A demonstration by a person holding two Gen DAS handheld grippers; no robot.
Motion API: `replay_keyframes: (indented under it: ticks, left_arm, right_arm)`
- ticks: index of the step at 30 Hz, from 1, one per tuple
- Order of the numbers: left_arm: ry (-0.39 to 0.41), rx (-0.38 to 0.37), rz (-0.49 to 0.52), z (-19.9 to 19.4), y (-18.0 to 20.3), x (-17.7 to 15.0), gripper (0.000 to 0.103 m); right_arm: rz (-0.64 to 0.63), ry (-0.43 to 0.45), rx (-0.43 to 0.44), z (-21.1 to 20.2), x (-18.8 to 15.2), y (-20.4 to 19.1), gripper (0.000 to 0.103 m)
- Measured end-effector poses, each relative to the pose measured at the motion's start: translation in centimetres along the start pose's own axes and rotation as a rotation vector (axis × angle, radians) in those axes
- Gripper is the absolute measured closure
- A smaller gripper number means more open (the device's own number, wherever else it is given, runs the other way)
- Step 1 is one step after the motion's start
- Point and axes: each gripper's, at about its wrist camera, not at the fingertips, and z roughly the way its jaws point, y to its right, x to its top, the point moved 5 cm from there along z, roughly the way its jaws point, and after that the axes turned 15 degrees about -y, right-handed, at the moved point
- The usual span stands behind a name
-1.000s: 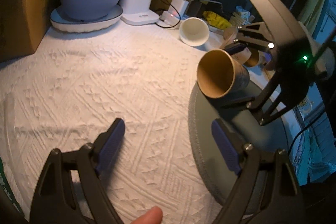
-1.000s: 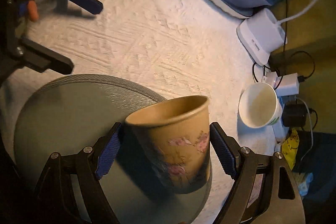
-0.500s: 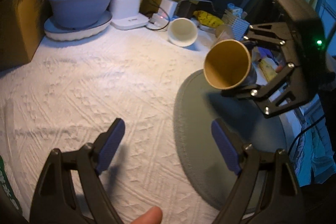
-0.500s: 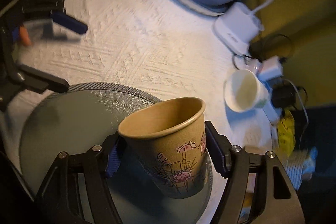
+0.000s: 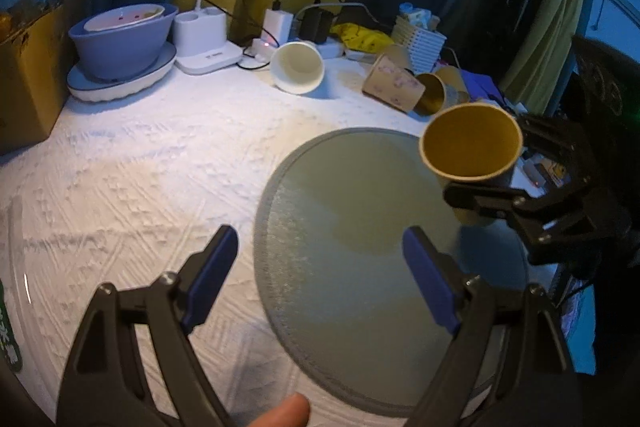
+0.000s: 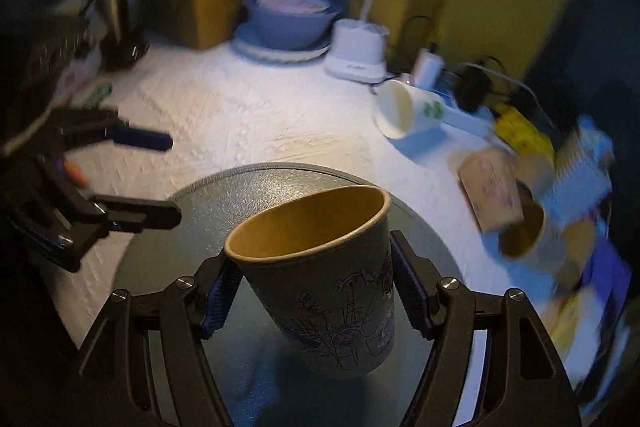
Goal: Flip cup upright
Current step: 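Rotate the right gripper to turn the cup opening upward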
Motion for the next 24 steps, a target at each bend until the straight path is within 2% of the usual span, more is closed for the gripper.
replay_keyframes:
  ticks: [5, 10, 17, 24]
  left_arm:
    - [0.004, 0.016, 0.004, -0.1, 0.9, 0.2, 0.017]
    - [-0.003, 0.034, 0.007, 0.1, 1.1, 0.7, 0.017]
    - [0.010, 0.048, -0.012, -0.1, 0.3, 1.2, 0.017]
    - [0.010, 0.029, 0.005, 0.0, 0.8, 1.1, 0.017]
  right_arm:
    - [0.129, 0.091, 0.045, -1.1, -2.0, 0.9, 0.030]
    - [0.250, 0.185, 0.130, -1.5, -2.8, 1.8, 0.030]
    - [0.279, 0.208, 0.215, -0.4, -2.4, 0.9, 0.030]
    - [0.293, 0.176, 0.207, 0.9, -2.9, 0.8, 0.030]
